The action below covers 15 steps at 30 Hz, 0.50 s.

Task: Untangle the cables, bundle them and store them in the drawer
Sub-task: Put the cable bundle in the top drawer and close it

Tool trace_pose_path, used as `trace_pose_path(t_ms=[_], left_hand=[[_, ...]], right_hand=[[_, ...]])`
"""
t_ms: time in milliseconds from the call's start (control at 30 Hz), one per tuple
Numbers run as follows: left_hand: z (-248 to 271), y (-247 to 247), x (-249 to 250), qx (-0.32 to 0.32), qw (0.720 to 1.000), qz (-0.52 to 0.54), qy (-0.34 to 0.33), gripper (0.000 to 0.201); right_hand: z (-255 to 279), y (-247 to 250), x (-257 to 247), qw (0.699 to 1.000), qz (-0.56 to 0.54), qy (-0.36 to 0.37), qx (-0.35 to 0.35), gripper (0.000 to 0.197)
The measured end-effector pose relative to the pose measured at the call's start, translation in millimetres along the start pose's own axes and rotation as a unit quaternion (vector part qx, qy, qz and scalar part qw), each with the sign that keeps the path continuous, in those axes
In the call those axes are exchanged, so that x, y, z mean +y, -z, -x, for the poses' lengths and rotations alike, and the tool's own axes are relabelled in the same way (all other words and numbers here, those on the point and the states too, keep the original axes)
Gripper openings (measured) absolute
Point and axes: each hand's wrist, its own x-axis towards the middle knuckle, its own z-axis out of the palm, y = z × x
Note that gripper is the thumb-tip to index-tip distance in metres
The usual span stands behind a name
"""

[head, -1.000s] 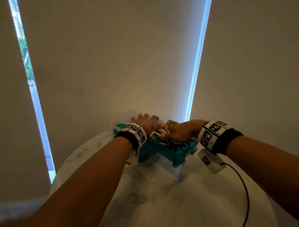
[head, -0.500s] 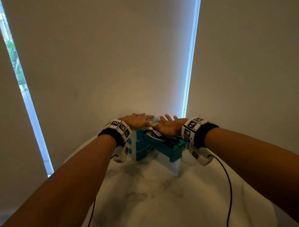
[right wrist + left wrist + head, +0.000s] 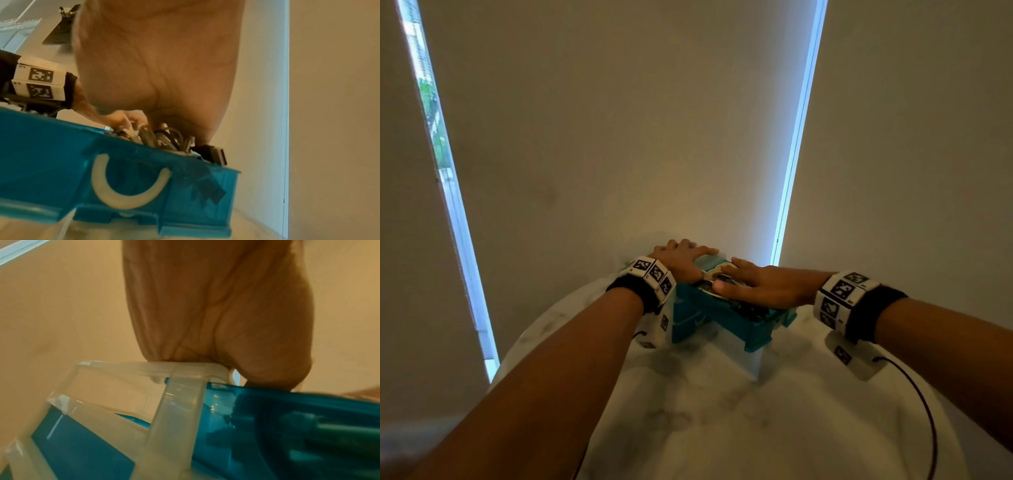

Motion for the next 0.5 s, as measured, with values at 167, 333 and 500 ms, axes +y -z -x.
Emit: trace_pose_path(t_ms=[167,333,500], left_hand=[[-11.3,-1.7,-6.2,-0.006,0.997,0.073,0.028,0.089],[-8.2,-1.6,-4.0,-0.032,0.998,0.044,0.011,0.119],[-1.0,-1.2,-6.1,-0.038,0.998,-0.053,-0.025,0.087]], right_hand=[[-3.0,-5.4,-8.7,1.0,0.013,0.007,-0.026,0.114],[-15.3,-8.1,-2.6,0.999,0.026,0.02,0.002,0.098],[-20.3,-7.6,3.0,0.999,0.008,0.029,0.039,0.087]])
